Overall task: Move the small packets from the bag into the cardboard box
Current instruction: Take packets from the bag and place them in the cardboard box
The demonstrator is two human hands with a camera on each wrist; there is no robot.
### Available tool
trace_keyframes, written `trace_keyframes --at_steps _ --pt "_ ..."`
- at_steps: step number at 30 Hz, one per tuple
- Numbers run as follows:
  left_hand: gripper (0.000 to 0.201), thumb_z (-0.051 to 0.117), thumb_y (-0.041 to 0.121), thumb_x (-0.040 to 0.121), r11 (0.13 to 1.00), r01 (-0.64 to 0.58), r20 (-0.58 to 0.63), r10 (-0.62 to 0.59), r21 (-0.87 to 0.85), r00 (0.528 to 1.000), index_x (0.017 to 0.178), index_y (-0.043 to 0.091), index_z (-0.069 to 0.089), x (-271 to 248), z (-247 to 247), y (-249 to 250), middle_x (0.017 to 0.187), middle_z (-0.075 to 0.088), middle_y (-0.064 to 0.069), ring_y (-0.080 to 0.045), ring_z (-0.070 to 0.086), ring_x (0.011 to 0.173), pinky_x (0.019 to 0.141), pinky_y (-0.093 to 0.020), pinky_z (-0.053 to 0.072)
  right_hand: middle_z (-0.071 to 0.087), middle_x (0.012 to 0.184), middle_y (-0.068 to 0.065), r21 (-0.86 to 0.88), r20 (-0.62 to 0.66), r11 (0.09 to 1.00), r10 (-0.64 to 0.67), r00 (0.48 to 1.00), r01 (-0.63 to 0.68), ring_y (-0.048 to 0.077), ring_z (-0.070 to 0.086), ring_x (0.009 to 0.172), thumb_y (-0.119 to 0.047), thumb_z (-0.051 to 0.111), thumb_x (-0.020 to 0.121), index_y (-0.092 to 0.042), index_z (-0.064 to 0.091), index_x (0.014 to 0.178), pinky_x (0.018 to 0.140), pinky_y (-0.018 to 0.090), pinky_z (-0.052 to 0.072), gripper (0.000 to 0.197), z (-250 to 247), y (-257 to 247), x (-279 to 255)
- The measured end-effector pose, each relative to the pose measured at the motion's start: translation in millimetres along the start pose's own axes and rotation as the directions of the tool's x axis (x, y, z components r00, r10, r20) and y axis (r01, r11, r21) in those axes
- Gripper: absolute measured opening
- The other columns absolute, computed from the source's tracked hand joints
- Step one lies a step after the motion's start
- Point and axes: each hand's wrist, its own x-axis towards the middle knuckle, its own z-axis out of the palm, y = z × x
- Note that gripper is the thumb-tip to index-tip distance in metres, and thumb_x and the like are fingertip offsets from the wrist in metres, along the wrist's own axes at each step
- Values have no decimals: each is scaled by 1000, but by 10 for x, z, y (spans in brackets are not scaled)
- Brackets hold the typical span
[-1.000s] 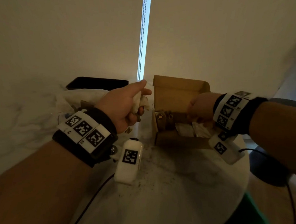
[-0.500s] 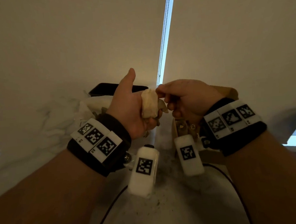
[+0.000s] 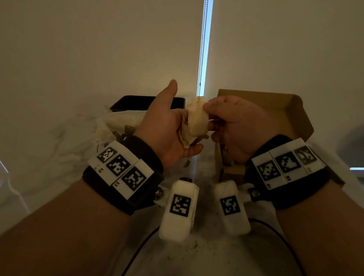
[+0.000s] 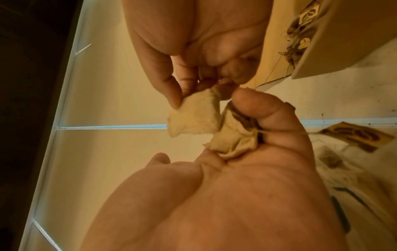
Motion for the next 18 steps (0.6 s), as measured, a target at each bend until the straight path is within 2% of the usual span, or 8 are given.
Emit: trace_keyframes --at_steps 3,7,9,11,14,16,18 --pt "83 30 75 91 998 -33 -39 35 47 999 122 7 66 9 7 -14 79 67 -6 -15 62 63 57 -27 47 66 76 6 128 -64 991 -20 998 28 17 60 58 -16 56 95 -14 62 79 47 26 44 17 -4 -20 -12" --pt "56 44 56 96 998 -38 -94 43 55 995 114 8 66 28 32 -39 77 60 -10 -17 57 63 51 -24 46 69 76 4 280 -155 960 31 987 14 17 64 57 -16 57 95 -12 61 88 48 27 49 9 -34 -41 8" --pt "42 47 46 96 998 -43 -104 48 47 993 103 10 68 36 34 -51 80 58 -12 -18 55 62 49 -23 43 71 73 3 360 -159 933 71 985 -9 18 67 58 -15 57 95 -10 60 94 49 26 51 6 -51 -59 26" --pt "33 50 37 94 995 -72 -113 80 66 990 94 10 69 40 37 -65 80 55 -11 -19 53 61 46 -22 40 69 73 5 416 -147 909 89 985 -20 17 69 57 -13 56 95 -6 59 103 50 27 52 10 -64 -78 37" --pt "18 59 25 91 983 -109 -101 124 148 987 92 10 68 27 49 -96 82 54 -10 -17 52 60 44 -22 36 67 67 2 443 -92 897 53 994 -7 10 65 51 -6 52 97 2 54 115 62 35 58 20 -72 -75 50" --pt "20 68 29 89 959 -107 -104 139 263 985 98 11 69 31 52 -115 81 58 -9 -18 53 63 47 -23 37 69 76 6 407 -65 913 27 998 1 12 68 58 -3 51 96 3 55 110 72 37 60 16 -67 -84 42" --pt "23 74 35 86 926 -130 -107 179 355 978 94 13 70 42 56 -126 79 59 -10 -26 49 70 50 -24 37 70 92 15 408 -68 913 43 997 -12 19 72 69 -4 54 95 6 57 112 70 36 61 21 -61 -95 47"
